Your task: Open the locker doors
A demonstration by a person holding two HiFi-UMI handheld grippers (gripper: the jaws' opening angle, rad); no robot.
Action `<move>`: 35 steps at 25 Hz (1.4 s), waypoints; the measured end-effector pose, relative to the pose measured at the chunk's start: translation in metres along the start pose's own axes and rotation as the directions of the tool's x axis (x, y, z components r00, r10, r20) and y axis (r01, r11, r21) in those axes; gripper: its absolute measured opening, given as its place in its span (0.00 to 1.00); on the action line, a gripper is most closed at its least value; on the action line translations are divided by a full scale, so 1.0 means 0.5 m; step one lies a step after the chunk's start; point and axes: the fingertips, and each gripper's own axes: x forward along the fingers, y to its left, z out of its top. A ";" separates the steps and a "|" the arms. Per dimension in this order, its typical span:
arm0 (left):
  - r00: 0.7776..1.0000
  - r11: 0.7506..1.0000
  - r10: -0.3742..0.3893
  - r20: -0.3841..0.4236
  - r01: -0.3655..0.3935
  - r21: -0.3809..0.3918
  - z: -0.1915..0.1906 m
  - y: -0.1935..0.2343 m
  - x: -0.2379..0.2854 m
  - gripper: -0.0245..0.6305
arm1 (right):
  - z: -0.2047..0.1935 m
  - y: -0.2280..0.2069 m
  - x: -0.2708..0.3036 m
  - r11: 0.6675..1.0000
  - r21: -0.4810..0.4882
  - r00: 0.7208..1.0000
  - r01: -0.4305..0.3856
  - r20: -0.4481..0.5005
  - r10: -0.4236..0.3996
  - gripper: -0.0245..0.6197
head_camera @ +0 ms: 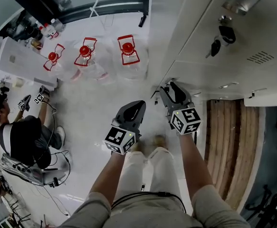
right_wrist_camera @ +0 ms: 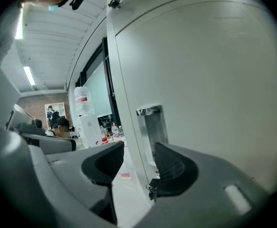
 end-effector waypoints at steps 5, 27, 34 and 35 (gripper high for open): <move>1.000 1.000 0.004 -0.004 -0.004 -0.009 -0.010 0.012 -0.006 0.04 | 0.004 -0.003 0.025 1.000 -0.010 1.000 0.014 0.021 -0.014 0.34; 0.999 0.999 -0.037 -0.029 0.037 -0.009 -0.040 -0.032 -0.040 0.04 | -0.037 0.043 -0.108 0.982 -0.015 0.977 0.187 0.103 -0.184 0.23; 0.996 0.997 -0.072 -0.054 0.072 -0.009 -0.073 -0.073 -0.029 0.04 | -0.066 0.049 -0.194 0.980 -0.043 0.976 0.192 0.115 -0.186 0.23; 0.996 0.997 -0.076 -0.056 0.075 -0.011 -0.076 -0.079 -0.028 0.04 | -0.071 0.049 -0.208 0.981 -0.046 0.977 0.187 0.116 -0.181 0.24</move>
